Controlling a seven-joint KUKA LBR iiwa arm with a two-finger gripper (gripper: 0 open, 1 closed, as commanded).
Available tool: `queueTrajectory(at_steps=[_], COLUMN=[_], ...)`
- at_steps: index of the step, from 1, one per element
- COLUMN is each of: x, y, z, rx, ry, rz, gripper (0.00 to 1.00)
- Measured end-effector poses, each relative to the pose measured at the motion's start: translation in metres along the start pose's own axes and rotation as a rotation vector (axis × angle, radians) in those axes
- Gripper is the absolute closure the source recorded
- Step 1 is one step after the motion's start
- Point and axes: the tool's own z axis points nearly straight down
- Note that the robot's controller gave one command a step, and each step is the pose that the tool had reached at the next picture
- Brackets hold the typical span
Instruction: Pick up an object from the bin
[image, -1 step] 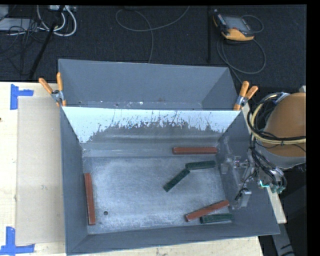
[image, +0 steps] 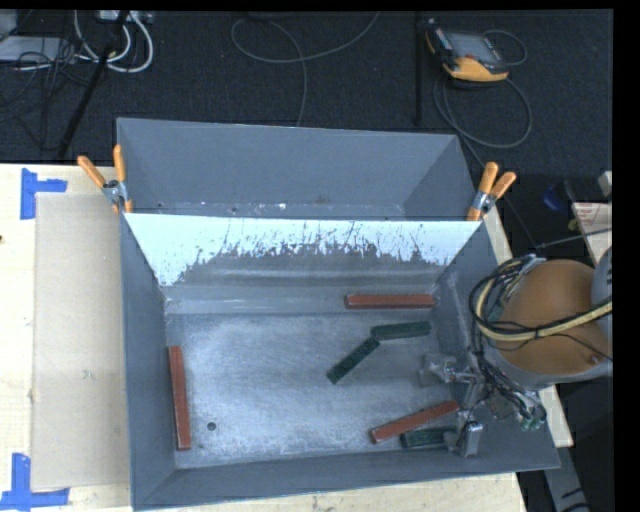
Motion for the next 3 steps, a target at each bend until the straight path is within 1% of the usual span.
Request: queueTrajectory(at_steps=[1, 2, 3], x=[0.0016, -0.0001, 0.0019], y=[0.0009, 0.001, 0.0007], z=[-0.0032, -0.002, -0.002], rx=[-0.002, 0.0, 0.002], ry=[0.011, 0.001, -0.009], rz=[-0.007, -0.008, -0.048], gripper=[1.0, 0.0, 0.0])
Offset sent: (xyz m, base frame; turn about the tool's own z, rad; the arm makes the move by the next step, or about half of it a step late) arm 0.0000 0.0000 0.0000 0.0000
